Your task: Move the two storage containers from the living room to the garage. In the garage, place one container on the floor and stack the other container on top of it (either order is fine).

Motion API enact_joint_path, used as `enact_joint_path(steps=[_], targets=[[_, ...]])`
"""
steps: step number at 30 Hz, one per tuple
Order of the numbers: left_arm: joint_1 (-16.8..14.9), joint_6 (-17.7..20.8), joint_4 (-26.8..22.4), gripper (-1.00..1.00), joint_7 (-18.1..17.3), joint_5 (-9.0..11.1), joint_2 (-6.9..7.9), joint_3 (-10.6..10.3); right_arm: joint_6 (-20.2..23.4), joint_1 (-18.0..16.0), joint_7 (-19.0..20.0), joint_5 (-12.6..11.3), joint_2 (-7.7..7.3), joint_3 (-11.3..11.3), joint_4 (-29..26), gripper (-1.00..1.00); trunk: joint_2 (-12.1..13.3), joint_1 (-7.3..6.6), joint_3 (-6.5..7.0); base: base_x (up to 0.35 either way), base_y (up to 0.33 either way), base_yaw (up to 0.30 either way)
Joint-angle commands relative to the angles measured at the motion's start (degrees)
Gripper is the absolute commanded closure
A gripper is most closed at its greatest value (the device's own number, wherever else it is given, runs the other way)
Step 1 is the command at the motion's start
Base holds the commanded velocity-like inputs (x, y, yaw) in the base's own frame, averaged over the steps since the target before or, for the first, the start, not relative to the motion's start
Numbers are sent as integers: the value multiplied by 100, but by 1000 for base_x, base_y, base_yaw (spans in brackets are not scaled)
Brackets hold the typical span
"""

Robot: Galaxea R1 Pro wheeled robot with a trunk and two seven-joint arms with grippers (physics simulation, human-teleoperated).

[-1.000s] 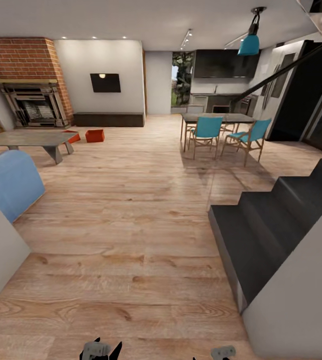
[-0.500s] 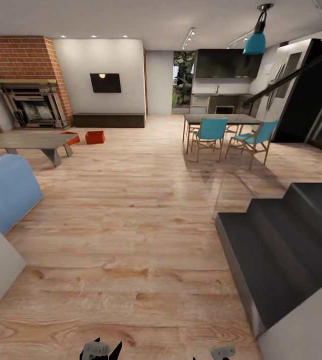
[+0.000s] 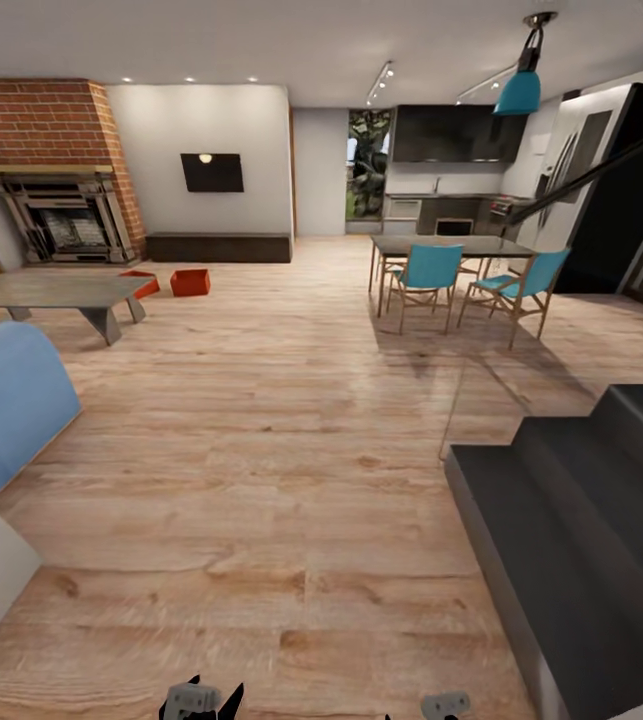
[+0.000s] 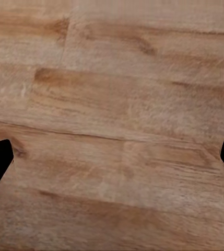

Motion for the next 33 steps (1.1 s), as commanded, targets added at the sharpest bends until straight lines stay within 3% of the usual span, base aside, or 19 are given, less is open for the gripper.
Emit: enact_joint_path(steps=[1,14,33], targets=[[-3,-3,2,-100,-36,61,1,-34,-24,-5,16,-60,0,34,9,-100,-2,3,3,327,125,0],[-3,-3,1,-100,-36,61,1,-34,-24,-5,16,-60,0,34,9,-100,-2,3,23,325,149,0],[-3,-3,1,-100,-36,61,1,-33,-23,-5,16,-60,0,34,9,-100,-2,3,163,313,174,0]])
